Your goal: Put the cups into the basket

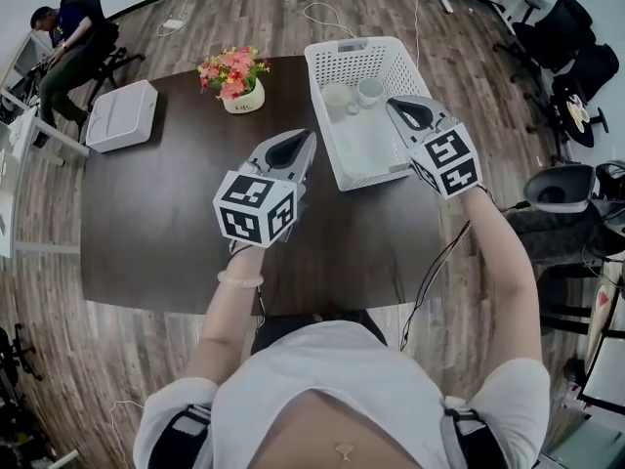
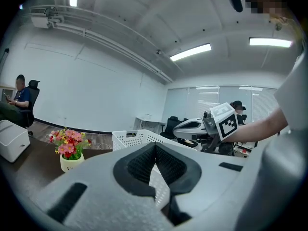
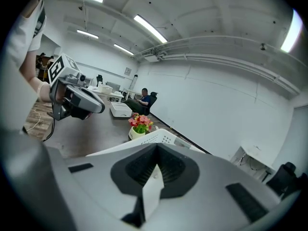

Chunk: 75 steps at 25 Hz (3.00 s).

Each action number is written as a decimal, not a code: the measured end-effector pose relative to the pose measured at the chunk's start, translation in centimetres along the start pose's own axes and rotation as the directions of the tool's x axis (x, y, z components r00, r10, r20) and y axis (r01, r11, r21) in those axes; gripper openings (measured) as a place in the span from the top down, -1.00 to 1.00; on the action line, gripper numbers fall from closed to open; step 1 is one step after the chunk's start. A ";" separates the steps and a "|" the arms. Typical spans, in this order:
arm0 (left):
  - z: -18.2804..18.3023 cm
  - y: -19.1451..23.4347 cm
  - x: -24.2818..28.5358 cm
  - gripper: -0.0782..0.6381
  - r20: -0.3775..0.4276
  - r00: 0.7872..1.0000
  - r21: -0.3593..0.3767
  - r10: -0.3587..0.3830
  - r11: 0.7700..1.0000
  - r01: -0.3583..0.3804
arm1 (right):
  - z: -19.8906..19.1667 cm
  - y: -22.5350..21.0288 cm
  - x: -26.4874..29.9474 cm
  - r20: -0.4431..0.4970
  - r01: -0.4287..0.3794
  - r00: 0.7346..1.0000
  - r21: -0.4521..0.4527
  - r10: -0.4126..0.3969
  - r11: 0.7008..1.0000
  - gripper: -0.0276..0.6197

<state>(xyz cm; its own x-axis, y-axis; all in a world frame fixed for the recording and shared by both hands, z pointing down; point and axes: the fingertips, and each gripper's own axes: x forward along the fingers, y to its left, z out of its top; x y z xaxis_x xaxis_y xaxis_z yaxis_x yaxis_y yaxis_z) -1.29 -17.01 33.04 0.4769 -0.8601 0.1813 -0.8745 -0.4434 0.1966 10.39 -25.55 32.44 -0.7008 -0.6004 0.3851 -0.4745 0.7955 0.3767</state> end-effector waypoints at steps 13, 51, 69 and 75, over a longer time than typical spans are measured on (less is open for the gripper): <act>-1.6 -3.6 -0.4 0.75 -0.014 0.997 0.018 -0.074 0.997 0.075 | -1.5 2.7 -5.3 0.001 0.148 0.989 0.177 -0.151 0.973 0.88; -8.8 -5.4 -7.0 0.75 0.141 0.985 0.059 0.098 0.992 -0.108 | -2.4 19.8 -6.2 0.094 0.293 0.905 0.571 -0.415 0.767 0.88; -10.0 -2.9 -7.5 0.75 0.105 0.980 0.014 0.167 0.985 -0.170 | -2.8 19.9 -4.6 0.081 0.267 0.925 0.557 -0.371 0.787 0.88; -10.0 -3.0 -7.3 0.75 0.096 0.982 0.021 0.160 0.986 -0.163 | -2.8 20.1 -4.4 0.077 0.256 0.931 0.556 -0.356 0.791 0.88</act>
<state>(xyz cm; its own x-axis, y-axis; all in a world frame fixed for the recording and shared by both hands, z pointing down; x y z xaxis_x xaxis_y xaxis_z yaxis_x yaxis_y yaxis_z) -1.27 -6.91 40.80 0.3197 -0.9403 0.1171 -0.9423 -0.3025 0.1437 5.37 -7.14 40.69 -0.5249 -0.8360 0.1599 -0.8508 0.5204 -0.0723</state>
